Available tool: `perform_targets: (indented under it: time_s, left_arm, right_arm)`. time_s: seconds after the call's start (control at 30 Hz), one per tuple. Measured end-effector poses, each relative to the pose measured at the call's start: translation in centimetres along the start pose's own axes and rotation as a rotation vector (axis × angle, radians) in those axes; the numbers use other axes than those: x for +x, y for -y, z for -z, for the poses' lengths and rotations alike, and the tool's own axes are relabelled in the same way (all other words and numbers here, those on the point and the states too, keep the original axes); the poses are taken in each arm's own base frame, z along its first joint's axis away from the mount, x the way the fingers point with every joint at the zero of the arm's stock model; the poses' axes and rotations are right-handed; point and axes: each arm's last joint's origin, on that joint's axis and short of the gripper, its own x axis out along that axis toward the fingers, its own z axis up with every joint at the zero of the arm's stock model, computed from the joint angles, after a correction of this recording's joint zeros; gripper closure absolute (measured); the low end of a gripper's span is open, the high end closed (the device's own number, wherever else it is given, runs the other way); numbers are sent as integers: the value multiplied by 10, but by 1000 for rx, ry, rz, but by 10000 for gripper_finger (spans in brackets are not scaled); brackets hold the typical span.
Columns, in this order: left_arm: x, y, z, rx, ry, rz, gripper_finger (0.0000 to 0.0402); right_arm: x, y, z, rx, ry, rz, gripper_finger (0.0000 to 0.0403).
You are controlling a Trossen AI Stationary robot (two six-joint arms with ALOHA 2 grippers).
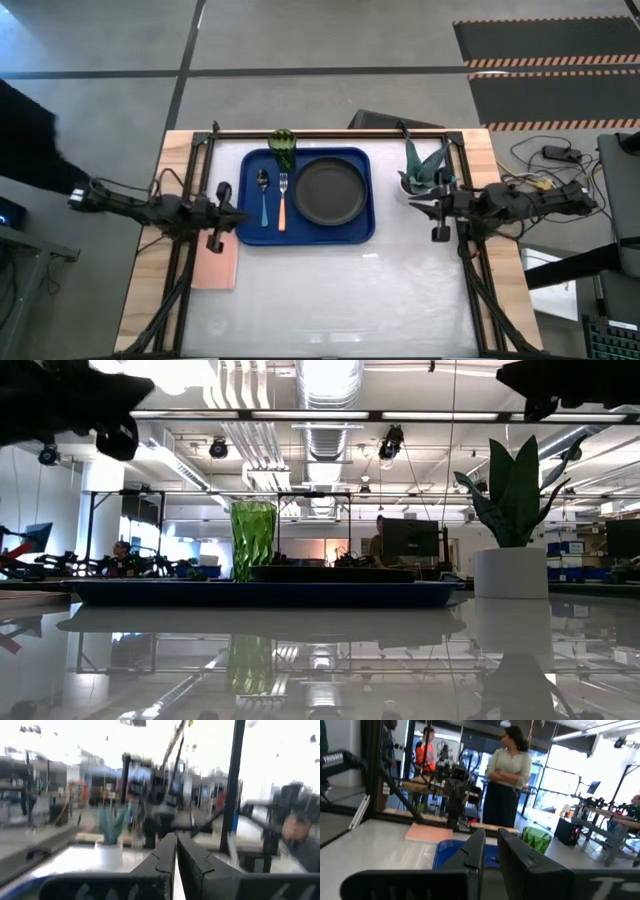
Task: Pick and place plate/cup/fork/spoon on tray
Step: Return to Home Position
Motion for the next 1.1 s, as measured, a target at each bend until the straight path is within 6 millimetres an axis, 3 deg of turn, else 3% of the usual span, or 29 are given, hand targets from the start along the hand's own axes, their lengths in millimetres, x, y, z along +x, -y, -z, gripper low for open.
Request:
perform_targets:
  time_s: [0.23,0.6,0.83,1.1]
  left_arm:
    - [-4,-1,-4,-3,36,-1,402]
    - [-2,-1,0,9,2,-3,402]
    - [-1,0,3,23,-25,-4,402]
    - [2,0,10,45,-88,-6,402]
  right_arm:
    - [-9,2,-2,-4,23,5,365]
    - [-25,2,14,-21,71,20,365]
    - [-22,-3,32,-32,25,7,365]
    - [-18,-12,69,-23,-86,38,365]
